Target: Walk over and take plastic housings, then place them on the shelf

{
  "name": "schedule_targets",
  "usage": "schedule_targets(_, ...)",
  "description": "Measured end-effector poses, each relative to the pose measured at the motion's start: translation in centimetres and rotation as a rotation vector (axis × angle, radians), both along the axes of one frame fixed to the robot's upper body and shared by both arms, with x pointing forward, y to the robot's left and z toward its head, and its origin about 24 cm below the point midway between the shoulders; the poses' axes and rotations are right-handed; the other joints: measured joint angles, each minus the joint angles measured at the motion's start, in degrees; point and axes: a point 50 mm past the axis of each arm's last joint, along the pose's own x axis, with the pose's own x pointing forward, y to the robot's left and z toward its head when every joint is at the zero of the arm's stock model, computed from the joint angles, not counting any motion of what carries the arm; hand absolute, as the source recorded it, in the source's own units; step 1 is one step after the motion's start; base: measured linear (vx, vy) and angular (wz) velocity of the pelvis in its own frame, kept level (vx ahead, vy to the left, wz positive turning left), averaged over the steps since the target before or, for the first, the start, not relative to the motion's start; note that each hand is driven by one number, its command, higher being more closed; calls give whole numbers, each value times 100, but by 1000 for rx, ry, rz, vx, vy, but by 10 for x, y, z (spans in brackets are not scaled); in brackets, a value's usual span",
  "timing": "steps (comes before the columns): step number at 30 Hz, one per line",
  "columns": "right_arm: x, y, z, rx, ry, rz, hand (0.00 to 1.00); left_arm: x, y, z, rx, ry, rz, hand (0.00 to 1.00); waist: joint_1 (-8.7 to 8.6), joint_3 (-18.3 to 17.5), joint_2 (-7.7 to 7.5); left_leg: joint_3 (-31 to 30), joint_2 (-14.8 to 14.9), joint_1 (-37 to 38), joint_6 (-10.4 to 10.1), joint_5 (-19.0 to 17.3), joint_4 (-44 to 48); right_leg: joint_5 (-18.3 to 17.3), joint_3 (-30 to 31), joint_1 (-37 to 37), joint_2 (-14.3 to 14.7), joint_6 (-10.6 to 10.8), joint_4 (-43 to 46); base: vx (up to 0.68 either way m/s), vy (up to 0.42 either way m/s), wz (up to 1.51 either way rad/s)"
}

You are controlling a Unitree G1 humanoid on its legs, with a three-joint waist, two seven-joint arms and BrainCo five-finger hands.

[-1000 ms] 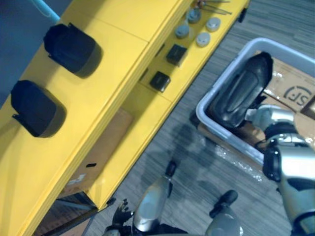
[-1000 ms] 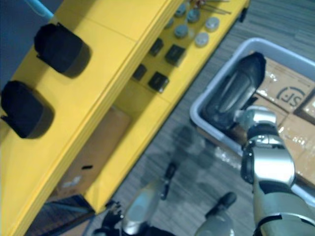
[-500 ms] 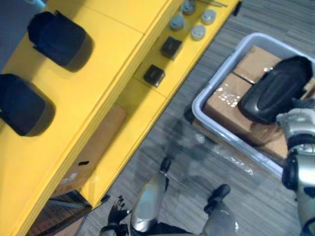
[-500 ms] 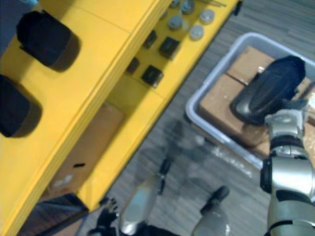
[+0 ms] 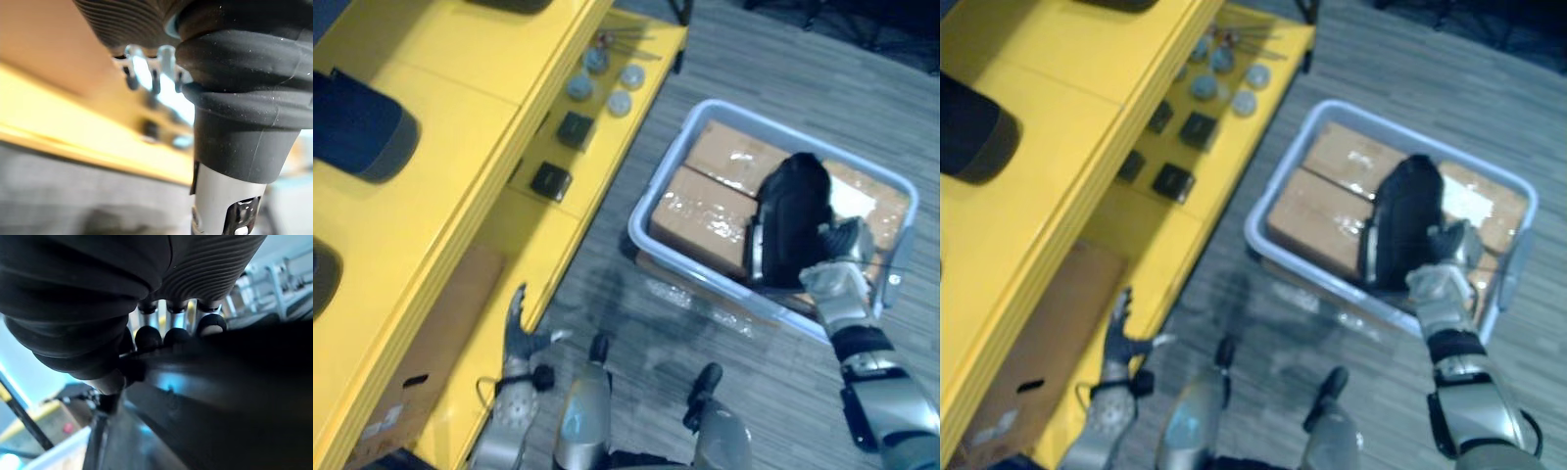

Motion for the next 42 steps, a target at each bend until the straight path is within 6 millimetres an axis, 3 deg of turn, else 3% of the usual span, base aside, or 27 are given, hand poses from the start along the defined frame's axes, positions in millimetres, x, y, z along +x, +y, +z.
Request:
schedule_targets(5,3,6,8,-66,-64,-2,100,14,-18,14,-74,-59,-84,0,-45,-7,10,92,33,-24,-9,5,-14,143,95,-17,93,-35,-186,-2,8,-13)
schedule_targets(14,29,36,74,-120,-362,39,100,50,-59,53,-326,-159,-325,0,-153,-9,8,126,51,-331,-19,54,90,390,145,-238,150,-101,-368,-35,17,-4)
schedule_targets(18,38,56,101,-148,-470,83,100,60,-78,50,-433,-94,-381,0,-171,-12,2,160,62,-394,-19,52,137,426,199,-322,161,-129,-357,-39,14,-7)
schedule_targets(21,43,78,124,-165,-550,146,100,79,-90,40,-512,5,-391,0,-184,-13,-11,296,109,-522,-20,51,216,508,334,-514,188,-169,-354,-53,10,-19)
schedule_targets(24,42,97,135,-196,-612,224,100,94,-94,35,-578,66,-376,0,-297,-32,-52,383,132,-515,-20,50,226,538,454,-579,201,-178,-346,-38,8,-19)
schedule_targets(31,27,144,165,-253,-819,432,100,131,-97,56,-788,89,-429,0,-647,-55,-278,741,309,-511,-53,4,307,635,820,-808,343,-260,-344,-40,-9,-29)
schedule_targets(35,20,154,171,-270,-885,503,100,140,-104,71,-888,50,-488,0,-856,-56,-283,825,382,-475,-82,-46,370,644,927,-822,409,-272,-344,-24,-10,-18)
schedule_targets(42,8,175,172,-323,-962,666,100,148,-112,95,-1048,-69,-610,0,-1046,-56,-294,1077,438,-310,-98,-56,263,667,1177,-890,465,-270,-348,-6,-2,-18)
